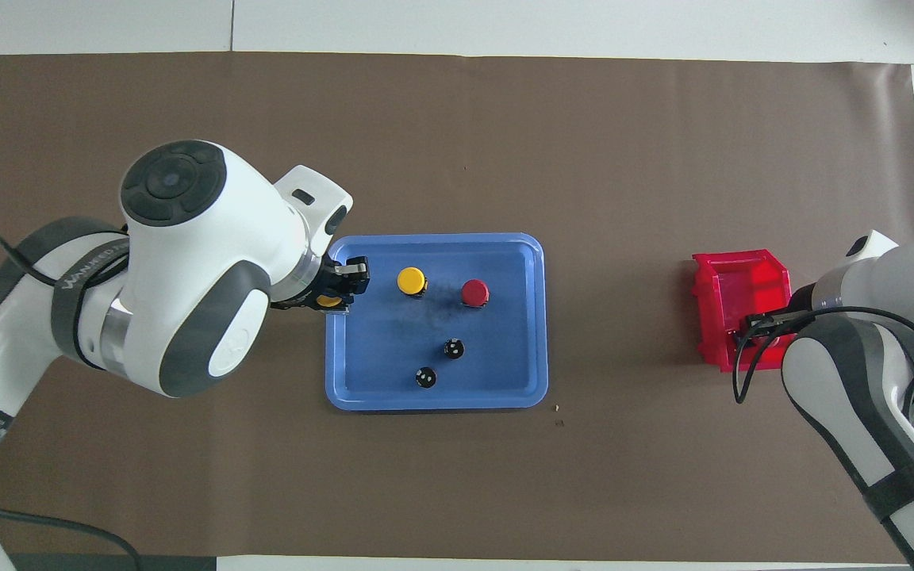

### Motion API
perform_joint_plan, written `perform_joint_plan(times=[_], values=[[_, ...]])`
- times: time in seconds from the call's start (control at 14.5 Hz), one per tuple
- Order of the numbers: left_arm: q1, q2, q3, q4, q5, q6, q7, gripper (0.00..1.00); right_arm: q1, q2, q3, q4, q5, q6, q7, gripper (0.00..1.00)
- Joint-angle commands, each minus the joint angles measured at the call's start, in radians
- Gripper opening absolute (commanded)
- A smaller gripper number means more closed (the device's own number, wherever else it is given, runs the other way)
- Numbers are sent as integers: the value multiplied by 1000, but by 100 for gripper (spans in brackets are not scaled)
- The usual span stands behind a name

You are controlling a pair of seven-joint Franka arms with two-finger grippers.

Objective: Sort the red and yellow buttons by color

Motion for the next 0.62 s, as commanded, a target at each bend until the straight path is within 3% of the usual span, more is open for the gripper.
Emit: perform_joint_plan(times=[0.0, 0.07, 0.21, 0.28, 0.34, 0.55], values=[[168, -97, 4, -81, -15, -50, 259, 10, -11, -39, 9, -59, -8, 35, -22, 29], [243, -116, 5, -92, -15, -76, 370, 10, -11, -39, 9, -59, -8, 35, -24, 30], [368, -134, 5, -92, -5, -127, 532, 10, -11, -39, 9, -58, -8, 35, -27, 56], [421, -136, 7, -94, -1, -135, 604, 10, -11, -39, 9, -58, -8, 33, -27, 60], [472, -137, 7, -100, 14, -130, 669, 10, -13, -39, 9, -56, -8, 30, -27, 60], [491, -150, 7, -145, 62, -86, 701, 10, -11, -34, 9, -45, -12, 20, -30, 60]])
